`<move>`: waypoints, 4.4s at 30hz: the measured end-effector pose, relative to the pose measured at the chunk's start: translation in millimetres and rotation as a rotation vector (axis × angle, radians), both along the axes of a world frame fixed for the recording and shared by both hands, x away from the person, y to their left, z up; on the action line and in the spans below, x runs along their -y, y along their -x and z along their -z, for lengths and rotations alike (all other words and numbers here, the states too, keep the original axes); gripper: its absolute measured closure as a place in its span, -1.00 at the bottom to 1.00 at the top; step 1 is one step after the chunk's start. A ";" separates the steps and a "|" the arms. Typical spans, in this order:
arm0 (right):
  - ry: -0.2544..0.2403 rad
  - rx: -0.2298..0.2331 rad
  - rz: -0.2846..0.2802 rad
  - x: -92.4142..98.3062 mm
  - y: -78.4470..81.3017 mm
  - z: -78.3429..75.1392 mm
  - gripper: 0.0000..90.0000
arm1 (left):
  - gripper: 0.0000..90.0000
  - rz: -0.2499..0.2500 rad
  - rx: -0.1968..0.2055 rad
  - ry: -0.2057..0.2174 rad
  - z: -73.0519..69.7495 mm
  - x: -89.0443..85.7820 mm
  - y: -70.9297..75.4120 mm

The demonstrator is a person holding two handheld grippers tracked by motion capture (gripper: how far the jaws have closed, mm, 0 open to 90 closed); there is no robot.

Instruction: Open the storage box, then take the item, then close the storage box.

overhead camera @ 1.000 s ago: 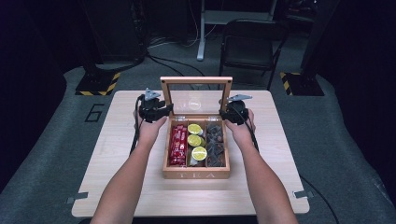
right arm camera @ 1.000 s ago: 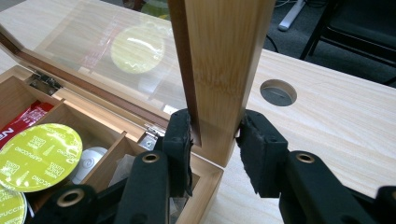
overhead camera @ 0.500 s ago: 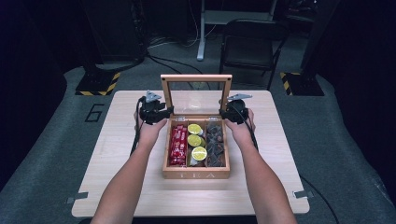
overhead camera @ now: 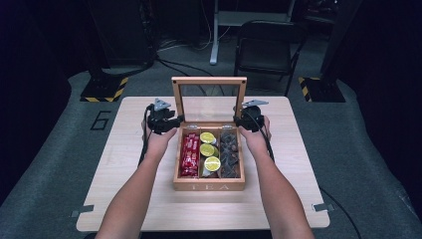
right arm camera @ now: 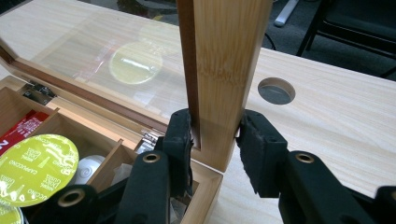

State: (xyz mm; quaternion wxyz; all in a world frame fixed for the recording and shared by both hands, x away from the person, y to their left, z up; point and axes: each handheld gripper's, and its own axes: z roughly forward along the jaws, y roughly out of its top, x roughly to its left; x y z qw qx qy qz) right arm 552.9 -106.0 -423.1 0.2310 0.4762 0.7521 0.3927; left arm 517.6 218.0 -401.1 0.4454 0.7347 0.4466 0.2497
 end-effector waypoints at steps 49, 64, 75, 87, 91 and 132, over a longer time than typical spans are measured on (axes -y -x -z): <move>-0.003 -0.027 0.057 -0.1 -10.9 4.4 0.62 | 0.22 0.061 -0.010 0.028 3.2 0.0 13.8; 0.013 0.007 0.002 -2.4 -1.8 -6.3 0.34 | 0.12 0.031 -0.021 0.049 3.6 -11.9 17.9; 0.014 -0.003 -0.061 -9.0 11.8 -9.7 0.13 | 0.07 0.023 -0.026 0.043 0.7 -17.1 21.6; -0.023 -0.024 -0.145 -15.0 25.0 -10.9 -0.20 | -0.05 0.030 -0.044 0.079 1.3 -17.0 25.3; -0.030 -0.019 -0.178 -15.6 33.6 -17.0 -0.28 | -0.08 0.035 -0.044 0.079 1.7 -15.1 25.1; 0.002 0.022 -0.360 -20.8 89.9 -19.9 -0.20 | -0.24 0.132 -0.068 0.082 1.5 -15.9 43.6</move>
